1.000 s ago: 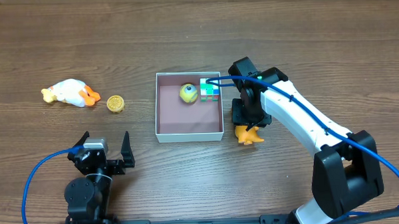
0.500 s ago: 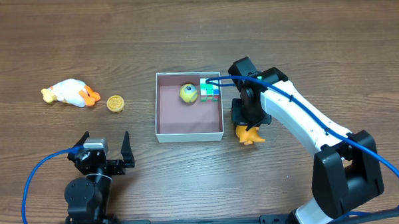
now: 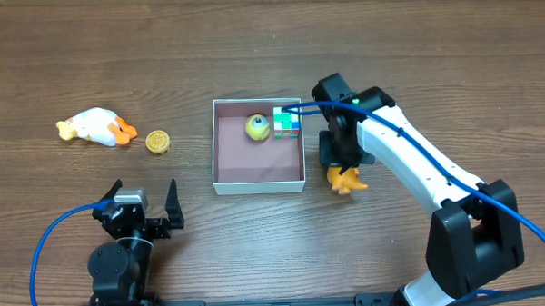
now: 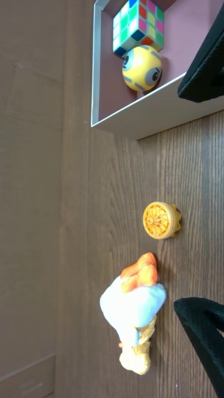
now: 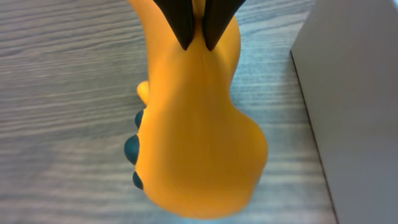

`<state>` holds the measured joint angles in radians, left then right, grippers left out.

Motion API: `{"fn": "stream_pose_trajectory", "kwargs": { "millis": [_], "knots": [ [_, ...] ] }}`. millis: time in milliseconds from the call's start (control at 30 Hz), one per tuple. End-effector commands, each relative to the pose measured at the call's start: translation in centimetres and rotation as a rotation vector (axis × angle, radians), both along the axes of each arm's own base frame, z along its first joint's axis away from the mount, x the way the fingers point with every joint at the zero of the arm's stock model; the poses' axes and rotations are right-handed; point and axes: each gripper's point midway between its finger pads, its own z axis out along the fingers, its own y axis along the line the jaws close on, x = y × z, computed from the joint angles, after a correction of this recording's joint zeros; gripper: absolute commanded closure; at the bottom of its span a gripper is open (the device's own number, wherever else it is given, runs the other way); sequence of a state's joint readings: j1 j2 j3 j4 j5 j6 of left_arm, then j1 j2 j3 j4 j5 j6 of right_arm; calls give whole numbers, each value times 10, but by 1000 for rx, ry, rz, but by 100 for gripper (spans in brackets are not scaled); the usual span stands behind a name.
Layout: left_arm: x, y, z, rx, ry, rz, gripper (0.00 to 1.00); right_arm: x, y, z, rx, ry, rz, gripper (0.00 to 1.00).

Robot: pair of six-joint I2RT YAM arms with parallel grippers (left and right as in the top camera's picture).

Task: Pack container
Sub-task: 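Lower the right gripper and grasp the orange dinosaur, then lift the dinosaur and lower it into the box with the right gripper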

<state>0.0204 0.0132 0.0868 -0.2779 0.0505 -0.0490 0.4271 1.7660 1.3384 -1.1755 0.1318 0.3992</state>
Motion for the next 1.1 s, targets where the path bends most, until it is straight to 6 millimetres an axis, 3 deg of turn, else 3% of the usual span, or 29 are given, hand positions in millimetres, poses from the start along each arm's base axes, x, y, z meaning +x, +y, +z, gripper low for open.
{"fn": "stream_pose_trajectory", "kwargs": {
  "millis": [0, 233, 400, 467, 600, 767, 1067],
  "knots": [
    [0, -1, 1, 6, -6, -9, 0, 28, -5, 37, -37, -138, 2, 96],
    [0, -1, 1, 6, -6, -9, 0, 63, -13, 99, -103, -311, -13, 96],
    [0, -1, 1, 6, -6, -9, 0, 84, -2, 147, -85, -418, 134, 96],
    [0, -1, 1, 6, -6, -10, 0, 85, 16, 158, -19, -420, 279, 96],
    [0, -1, 1, 6, -6, -9, 0, 74, 55, 166, 149, -400, 567, 96],
    [0, -1, 1, 6, -6, -9, 0, 39, 105, 173, 413, -375, 971, 96],
    [0, -1, 1, 6, -6, -9, 0, -6, 135, 173, 515, -332, 1283, 96]
  ]
}}
